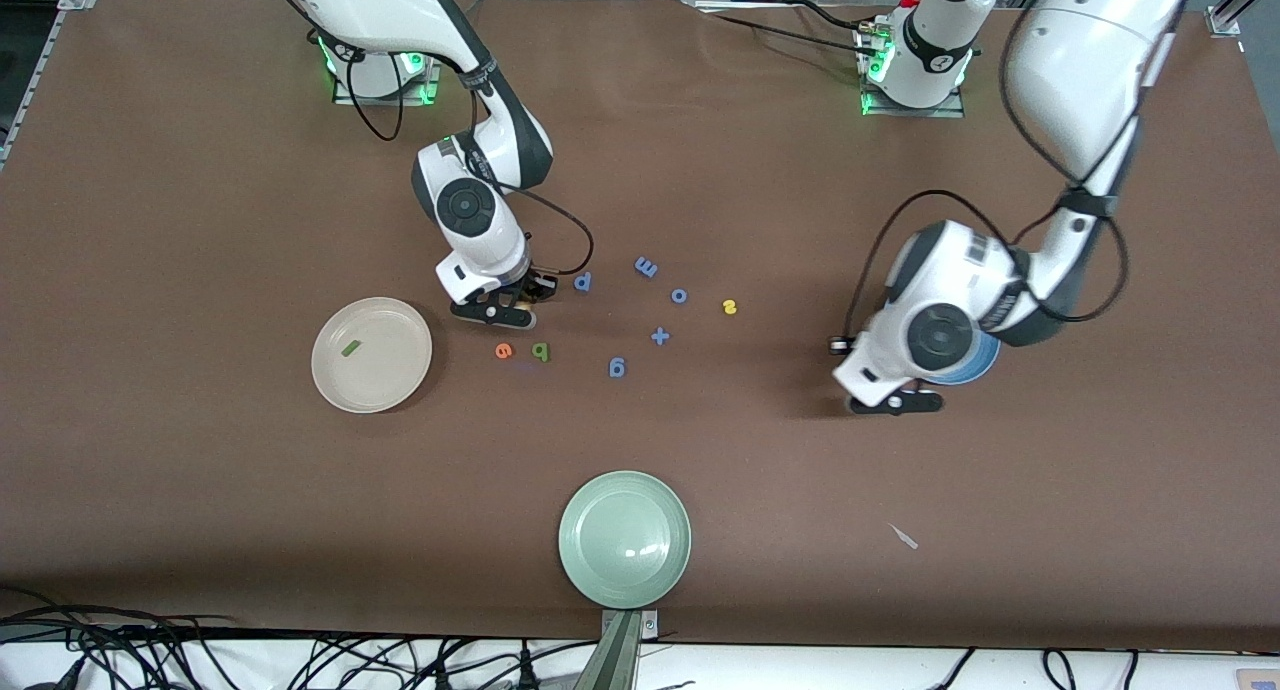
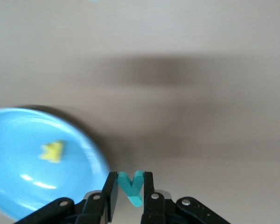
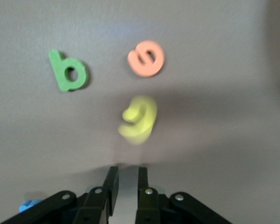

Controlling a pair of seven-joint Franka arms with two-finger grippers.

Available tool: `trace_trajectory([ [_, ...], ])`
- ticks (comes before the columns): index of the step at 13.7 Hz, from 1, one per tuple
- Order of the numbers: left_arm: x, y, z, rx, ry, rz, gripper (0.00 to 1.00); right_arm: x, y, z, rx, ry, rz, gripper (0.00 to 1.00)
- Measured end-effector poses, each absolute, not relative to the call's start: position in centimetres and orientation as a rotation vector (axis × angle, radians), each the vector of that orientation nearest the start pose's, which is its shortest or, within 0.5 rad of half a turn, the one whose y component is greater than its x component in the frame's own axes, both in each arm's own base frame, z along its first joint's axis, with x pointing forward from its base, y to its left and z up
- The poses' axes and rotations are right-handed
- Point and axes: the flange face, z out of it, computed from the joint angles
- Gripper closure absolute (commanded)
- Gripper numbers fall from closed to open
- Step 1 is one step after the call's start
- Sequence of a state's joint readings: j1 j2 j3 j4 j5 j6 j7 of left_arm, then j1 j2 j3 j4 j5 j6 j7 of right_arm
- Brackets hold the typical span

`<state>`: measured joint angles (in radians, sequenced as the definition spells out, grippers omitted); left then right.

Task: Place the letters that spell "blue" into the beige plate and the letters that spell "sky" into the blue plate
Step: 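Place the teal y on the blue plate with the left gripper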

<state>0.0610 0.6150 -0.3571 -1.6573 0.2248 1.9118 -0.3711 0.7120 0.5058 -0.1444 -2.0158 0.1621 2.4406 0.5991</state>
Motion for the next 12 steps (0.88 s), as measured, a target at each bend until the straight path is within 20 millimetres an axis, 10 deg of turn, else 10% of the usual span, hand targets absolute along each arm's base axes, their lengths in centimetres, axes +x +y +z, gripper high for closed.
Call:
trace_trajectory([
  [2,63.0,-10.7,25.7,-3.014,0.084,0.520,0.87,52.6,30.8,22.5,-3.168,0.193,0.174,0.78],
  [5,62.2,-6.2,25.0,-3.014,0.140,0.606,0.85,55.2,28.7,26.1,-3.182,0.153,0.207,0.37],
  [7,60.9,-4.9,23.1,-2.996,0.153,0.665,0.80,55.9,27.7,26.1,-3.185,0.135,0.180,0.26],
  [9,60.2,-4.8,22.1,-2.992,0.158,0.688,0.01,57.0,26.3,25.0,-3.185,0.109,0.138,0.26],
  [12,60.3,-5.0,22.2,-2.997,0.164,0.676,0.00,58.1,24.7,22.8,-3.190,0.090,0.100,0.28],
])
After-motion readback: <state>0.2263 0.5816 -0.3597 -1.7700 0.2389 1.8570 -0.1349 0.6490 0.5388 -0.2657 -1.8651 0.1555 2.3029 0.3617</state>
